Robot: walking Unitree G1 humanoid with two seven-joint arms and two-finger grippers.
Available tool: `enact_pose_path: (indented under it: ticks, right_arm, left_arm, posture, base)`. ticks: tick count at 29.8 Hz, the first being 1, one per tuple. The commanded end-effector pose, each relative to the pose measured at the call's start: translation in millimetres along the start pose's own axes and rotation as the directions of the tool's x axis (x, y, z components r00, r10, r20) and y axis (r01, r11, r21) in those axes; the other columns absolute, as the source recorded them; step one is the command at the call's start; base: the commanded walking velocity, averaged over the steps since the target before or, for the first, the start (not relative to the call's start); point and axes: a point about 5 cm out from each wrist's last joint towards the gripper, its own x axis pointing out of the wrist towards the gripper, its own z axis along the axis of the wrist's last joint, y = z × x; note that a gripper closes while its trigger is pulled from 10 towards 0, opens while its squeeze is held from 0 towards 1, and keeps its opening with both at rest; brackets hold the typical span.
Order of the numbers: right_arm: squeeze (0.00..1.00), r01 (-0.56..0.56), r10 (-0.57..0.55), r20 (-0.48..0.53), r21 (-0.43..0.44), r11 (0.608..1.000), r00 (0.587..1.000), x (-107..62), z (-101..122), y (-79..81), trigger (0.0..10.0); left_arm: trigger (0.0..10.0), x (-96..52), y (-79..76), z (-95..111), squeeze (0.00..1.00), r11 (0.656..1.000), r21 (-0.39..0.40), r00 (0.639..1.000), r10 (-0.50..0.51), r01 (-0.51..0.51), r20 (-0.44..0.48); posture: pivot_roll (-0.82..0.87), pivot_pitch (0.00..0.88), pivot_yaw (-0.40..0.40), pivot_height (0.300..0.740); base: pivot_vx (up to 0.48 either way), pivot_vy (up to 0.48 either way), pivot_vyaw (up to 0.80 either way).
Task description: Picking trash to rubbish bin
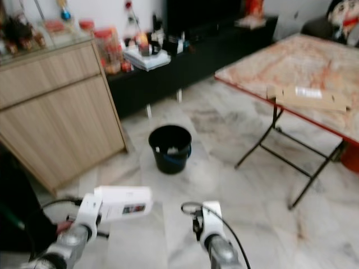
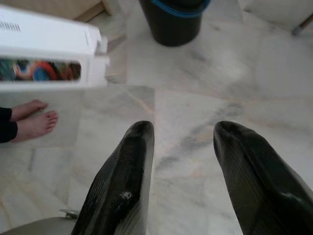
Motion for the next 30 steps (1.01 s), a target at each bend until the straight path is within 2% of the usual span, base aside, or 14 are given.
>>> enact_pose_path:
  ticks: [1, 16, 21, 27, 30]
  right_arm:
    - [0.0, 0.013, -0.013, -0.001, -0.001, 1.0, 1.0, -0.6, 0.1, -5.0, 10.0]
    - [0.0, -0.002, 0.002, -0.003, -0.016, 1.0, 1.0, -0.9, -0.6, -4.1, 10.0]
    - [0.0, 0.0, 0.0, 0.003, -0.014, 1.0, 1.0, -0.7, 0.6, -4.7, 10.0]
    - [0.0, -0.009, 0.009, 0.003, -0.022, 1.0, 1.0, -0.3, 1.7, -4.2, 10.0]
    - [0.0, -0.011, 0.011, 0.007, -0.034, 0.999, 1.0, 0.0, 2.7, -3.8, 10.0]
  left_arm:
    - [10.0, 0.2, -3.0, 0.2, 0.0, 1.0, 0.028, 1.0, -0.014, 0.014, 0.001]
    - [10.0, 0.1, -4.4, -0.3, 0.0, 0.999, 0.03, 1.0, -0.02, 0.02, -0.001]
    - [10.0, 0.4, -4.8, 0.9, 0.0, 0.999, 0.028, 1.0, -0.022, 0.022, 0.002]
    - [10.0, 0.8, -5.5, 2.3, 0.0, 0.999, 0.03, 1.0, -0.026, 0.025, 0.004]
    - [10.0, 0.9, -5.5, 2.8, 0.0, 0.999, 0.031, 1.0, -0.026, 0.026, 0.004]
  posture:
    - [0.16, 0.0, 0.054, 0.74]
    - [0.16, 0.0, 0.051, 0.74]
    - [0.16, 0.0, 0.049, 0.74]
    - [0.16, 0.001, 0.05, 0.74]
    - [0.17, 0.009, 0.049, 0.74]
  base:
    - [0.322, 0.0, 0.0]
    - [0.339, 0.0, 0.0]
    - [0.338, 0.0, 0.71]
    - [0.341, 0.0, 0.0]
    - [0.341, 0.0, 0.68]
